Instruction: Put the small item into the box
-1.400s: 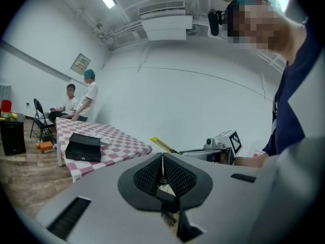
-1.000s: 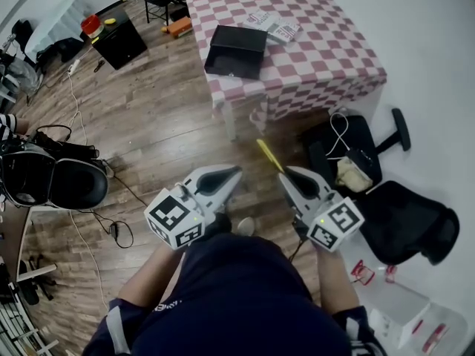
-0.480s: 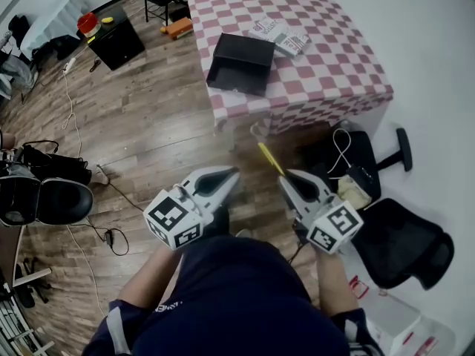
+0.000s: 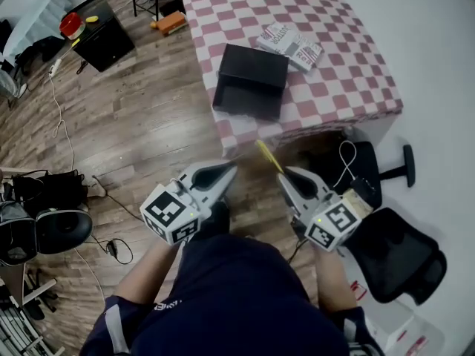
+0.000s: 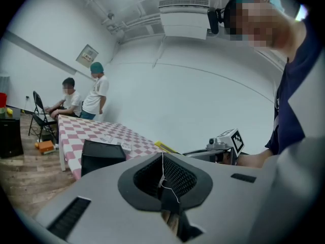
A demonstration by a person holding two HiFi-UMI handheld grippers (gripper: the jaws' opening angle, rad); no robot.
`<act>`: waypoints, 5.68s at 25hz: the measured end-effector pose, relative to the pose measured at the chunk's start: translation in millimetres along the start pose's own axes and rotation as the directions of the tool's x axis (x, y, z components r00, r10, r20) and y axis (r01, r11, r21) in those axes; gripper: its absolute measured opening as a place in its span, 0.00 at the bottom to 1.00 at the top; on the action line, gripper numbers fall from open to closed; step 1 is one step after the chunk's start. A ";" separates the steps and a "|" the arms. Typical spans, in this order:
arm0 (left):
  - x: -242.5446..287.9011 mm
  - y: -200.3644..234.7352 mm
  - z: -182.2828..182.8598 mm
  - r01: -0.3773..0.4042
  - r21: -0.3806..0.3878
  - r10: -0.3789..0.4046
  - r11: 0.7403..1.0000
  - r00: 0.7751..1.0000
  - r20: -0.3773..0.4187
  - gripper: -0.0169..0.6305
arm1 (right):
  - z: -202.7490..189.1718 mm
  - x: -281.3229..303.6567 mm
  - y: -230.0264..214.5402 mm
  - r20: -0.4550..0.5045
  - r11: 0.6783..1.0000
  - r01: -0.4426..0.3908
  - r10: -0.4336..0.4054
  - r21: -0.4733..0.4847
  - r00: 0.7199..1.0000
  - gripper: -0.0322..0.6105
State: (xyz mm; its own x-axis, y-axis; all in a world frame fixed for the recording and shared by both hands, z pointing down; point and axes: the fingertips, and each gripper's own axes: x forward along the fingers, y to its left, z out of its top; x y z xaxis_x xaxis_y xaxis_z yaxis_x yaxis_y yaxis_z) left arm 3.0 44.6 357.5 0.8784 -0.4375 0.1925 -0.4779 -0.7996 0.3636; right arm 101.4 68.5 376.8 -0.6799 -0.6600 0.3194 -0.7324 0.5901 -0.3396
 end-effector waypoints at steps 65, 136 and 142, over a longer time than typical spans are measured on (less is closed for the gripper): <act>91.7 222.6 -10.4 -0.270 -0.238 0.253 0.933 0.962 -0.101 0.08 | -80.6 252.6 -201.1 -0.679 0.922 -0.296 0.051 -0.251 0.732 0.12; 96.2 173.2 84.3 -0.144 0.037 0.145 0.989 0.988 -0.043 0.08 | 94.9 174.9 -145.0 -0.210 0.973 -0.111 0.067 -0.202 0.975 0.09; 95.2 167.5 87.4 -0.130 0.045 0.131 0.991 0.991 -0.039 0.08 | 98.1 166.6 -141.2 -0.175 0.978 -0.085 0.051 -0.192 0.983 0.08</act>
State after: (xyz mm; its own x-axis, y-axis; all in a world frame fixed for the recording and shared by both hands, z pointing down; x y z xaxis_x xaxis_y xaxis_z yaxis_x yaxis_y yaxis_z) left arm 6.1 -167.0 357.1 0.8075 -0.5225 0.2739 -0.5876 -0.7538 0.2942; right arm 95.0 -170.4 391.1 -0.7123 -0.5376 0.4512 -0.6652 0.7222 -0.1897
